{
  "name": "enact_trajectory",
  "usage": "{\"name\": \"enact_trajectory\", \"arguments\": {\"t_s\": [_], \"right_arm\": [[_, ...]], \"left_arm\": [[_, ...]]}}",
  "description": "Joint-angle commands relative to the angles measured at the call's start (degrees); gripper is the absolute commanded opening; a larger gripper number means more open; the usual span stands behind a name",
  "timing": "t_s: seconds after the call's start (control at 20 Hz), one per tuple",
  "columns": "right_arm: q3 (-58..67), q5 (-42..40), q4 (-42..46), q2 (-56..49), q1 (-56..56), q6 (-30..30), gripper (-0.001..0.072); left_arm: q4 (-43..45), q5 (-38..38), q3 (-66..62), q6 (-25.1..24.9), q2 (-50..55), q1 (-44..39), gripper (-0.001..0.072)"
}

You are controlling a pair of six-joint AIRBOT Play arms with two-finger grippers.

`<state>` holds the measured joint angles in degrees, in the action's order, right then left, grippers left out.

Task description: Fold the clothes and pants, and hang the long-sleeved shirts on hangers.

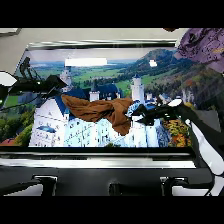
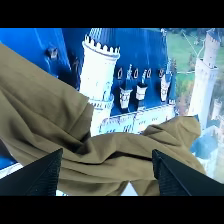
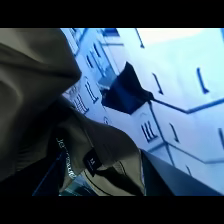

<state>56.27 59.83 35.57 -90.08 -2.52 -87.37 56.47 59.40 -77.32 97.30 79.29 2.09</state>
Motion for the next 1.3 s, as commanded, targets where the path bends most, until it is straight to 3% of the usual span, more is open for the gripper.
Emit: {"name": "enact_trajectory", "arguments": {"t_s": [0.0,0.15,0.25,0.3,0.4,0.55,0.75,0.95,1.15,1.2,1.25], "right_arm": [[-0.1,0.1,-0.4,-2.0,-3.3,2.2,0.052],[0.0,-0.2,0.0,-2.9,-7.0,1.2,0.0507],[0.0,-1.1,1.0,-2.7,-8.1,1.0,0.0136],[0.0,-1.4,1.1,-2.2,-7.7,1.0,0.0033],[0.0,-1.1,1.1,-0.2,-6.0,0.6,0.003],[0.0,-0.2,2.7,4.4,-4.1,-1.2,0.0029],[0.0,2.0,5.1,8.6,-4.1,-3.7,0.003],[0.0,2.8,5.2,9.6,-4.1,-4.5,0.003],[0.0,2.8,5.2,9.6,-4.1,-5.0,0.003],[0.0,2.8,5.2,9.6,-4.1,-5.0,0.003],[0.0,2.7,5.2,9.7,-4.1,-5.0,0.003]], "left_arm": [[1.6,0.1,0.0,0.0,0.0,0.1,0.0632],[2.2,0.0,0.0,2.8,0.0,0.3,0.067],[4.4,1.5,0.0,5.5,0.0,1.4,0.067],[6.3,3.0,0.1,5.9,0.0,2.4,0.067],[8.6,3.4,1.8,6.0,0.0,5.6,0.067],[7.7,-3.8,9.1,6.0,1.7,9.0,0.067],[-2.3,-12.8,11.6,-1.8,10.1,7.8,0.067],[-10.2,-21.6,11.5,-2.3,15.9,7.0,0.0669],[-11.1,-22.0,8.7,-3.0,19.1,5.8,0.0661],[-11.3,-21.9,8.1,-3.0,19.5,5.3,0.0549],[-11.3,-21.6,7.6,-3.0,19.5,4.9,0.0286]]}}
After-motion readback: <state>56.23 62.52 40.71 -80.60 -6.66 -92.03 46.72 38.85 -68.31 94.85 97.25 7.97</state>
